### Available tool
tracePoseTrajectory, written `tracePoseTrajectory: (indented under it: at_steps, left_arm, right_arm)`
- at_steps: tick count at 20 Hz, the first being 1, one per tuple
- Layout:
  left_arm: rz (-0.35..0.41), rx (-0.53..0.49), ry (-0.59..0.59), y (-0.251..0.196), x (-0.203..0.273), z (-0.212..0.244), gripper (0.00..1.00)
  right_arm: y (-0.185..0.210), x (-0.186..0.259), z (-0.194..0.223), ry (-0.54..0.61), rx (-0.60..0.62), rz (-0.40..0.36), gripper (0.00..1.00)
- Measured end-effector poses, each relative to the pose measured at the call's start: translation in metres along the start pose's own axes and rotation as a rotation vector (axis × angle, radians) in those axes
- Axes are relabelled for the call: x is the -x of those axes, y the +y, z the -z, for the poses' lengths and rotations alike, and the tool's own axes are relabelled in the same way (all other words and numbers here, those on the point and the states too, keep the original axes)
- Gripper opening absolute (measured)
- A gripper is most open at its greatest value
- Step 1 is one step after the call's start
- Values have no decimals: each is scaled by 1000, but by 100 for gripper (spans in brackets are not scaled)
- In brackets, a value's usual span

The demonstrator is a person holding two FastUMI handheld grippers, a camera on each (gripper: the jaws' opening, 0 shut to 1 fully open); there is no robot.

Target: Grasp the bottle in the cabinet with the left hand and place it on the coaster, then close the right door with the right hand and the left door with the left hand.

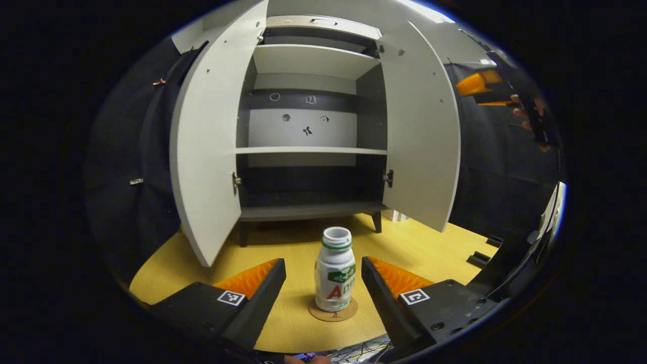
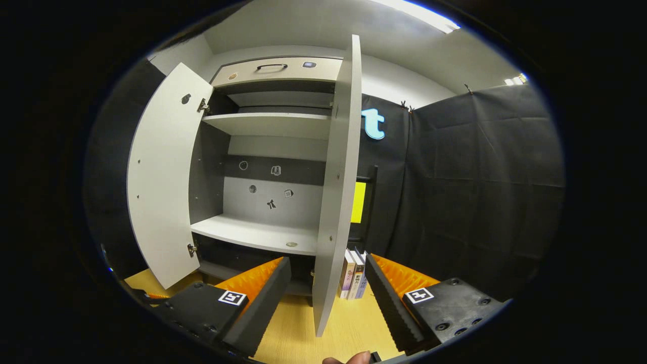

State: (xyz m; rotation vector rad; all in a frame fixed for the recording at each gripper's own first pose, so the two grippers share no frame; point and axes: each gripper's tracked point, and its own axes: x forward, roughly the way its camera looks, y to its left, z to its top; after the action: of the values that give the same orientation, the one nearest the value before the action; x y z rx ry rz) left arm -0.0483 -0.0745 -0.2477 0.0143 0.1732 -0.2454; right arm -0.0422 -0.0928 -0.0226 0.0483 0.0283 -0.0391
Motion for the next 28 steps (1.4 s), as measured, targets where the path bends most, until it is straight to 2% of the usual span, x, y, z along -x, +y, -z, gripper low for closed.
tracePoseTrajectory:
  at_steps: [5,7,11,16,21,24,25,28]
  left_arm:
    - [-87,14,-81,43,27,-102,96]
    - [-153,-1,-118,66,38,-140,96]
    - [-235,-34,-127,98,55,-188,96]
    - [-298,17,-86,129,62,-205,96]
    - [-335,1,-104,147,64,-217,96]
    - [-340,42,-127,154,66,-225,96]
    - [-347,48,-130,157,68,-225,95]
    - [-378,36,-131,169,70,-228,96]
  right_arm:
    - [-4,-3,-5,2,-17,15,98]
    - [-8,-1,-8,2,-22,24,98]
    - [-20,3,-2,42,-9,53,98]
    - [-54,-8,1,74,25,127,97]
    - [-88,-44,-6,59,51,192,98]
    - [-107,-67,-13,51,4,228,98]
    - [-113,-71,-16,43,-9,245,95]
    - [-126,-80,-18,31,-24,272,98]
